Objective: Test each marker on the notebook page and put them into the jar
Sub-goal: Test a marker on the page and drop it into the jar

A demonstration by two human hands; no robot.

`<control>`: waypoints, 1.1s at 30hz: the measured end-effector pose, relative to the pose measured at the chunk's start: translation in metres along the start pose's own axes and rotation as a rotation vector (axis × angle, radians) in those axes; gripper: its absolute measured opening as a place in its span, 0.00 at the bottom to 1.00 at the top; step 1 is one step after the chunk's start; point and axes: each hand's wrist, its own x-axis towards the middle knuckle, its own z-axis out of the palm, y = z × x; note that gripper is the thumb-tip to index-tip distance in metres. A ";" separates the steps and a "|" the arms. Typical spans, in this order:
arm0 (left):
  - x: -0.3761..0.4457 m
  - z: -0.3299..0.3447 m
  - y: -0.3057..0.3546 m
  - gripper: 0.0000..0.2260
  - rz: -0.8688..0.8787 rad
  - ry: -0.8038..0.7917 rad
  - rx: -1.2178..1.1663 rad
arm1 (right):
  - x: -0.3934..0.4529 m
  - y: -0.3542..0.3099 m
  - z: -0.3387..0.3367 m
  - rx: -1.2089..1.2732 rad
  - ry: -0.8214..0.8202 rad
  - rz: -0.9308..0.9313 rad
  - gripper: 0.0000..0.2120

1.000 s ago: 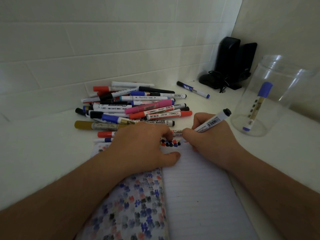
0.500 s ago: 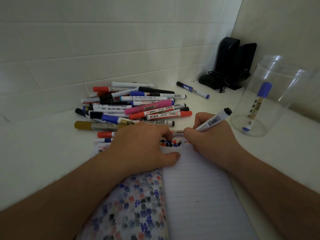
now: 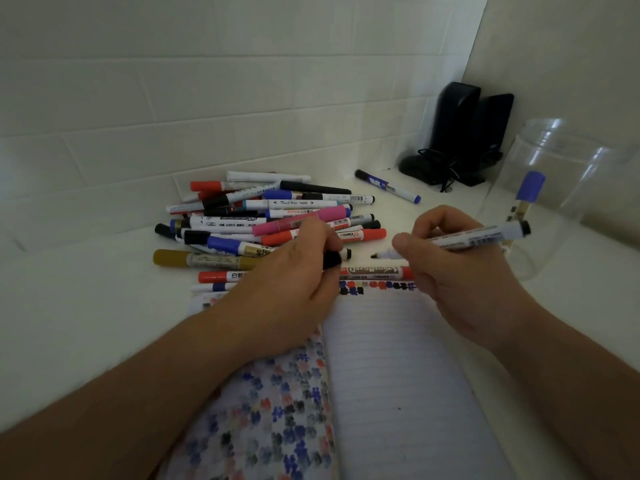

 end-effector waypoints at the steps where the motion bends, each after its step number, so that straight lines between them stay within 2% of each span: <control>1: 0.000 -0.001 0.001 0.08 -0.007 0.001 -0.060 | -0.002 -0.004 -0.002 0.126 -0.046 0.039 0.09; 6: 0.002 0.001 0.000 0.11 -0.031 0.054 -0.222 | -0.004 -0.011 -0.009 0.416 -0.096 0.242 0.08; 9: 0.003 0.002 0.000 0.12 -0.029 0.051 -0.258 | -0.004 -0.009 -0.009 0.501 -0.121 0.296 0.11; 14: 0.003 0.003 0.002 0.10 -0.022 0.051 -0.253 | -0.002 -0.003 -0.009 0.448 -0.149 0.281 0.10; 17: 0.002 0.003 0.002 0.10 -0.019 0.049 -0.257 | -0.001 0.000 -0.008 0.370 -0.171 0.277 0.13; 27: 0.003 0.004 0.000 0.10 -0.009 0.060 -0.281 | 0.000 0.001 -0.005 0.322 -0.171 0.267 0.10; 31: 0.002 0.003 0.003 0.09 -0.015 0.061 -0.346 | -0.002 0.000 0.002 0.281 -0.124 0.257 0.22; 33: 0.002 0.002 0.005 0.10 -0.013 0.065 -0.376 | -0.004 -0.003 0.006 0.282 -0.092 0.261 0.23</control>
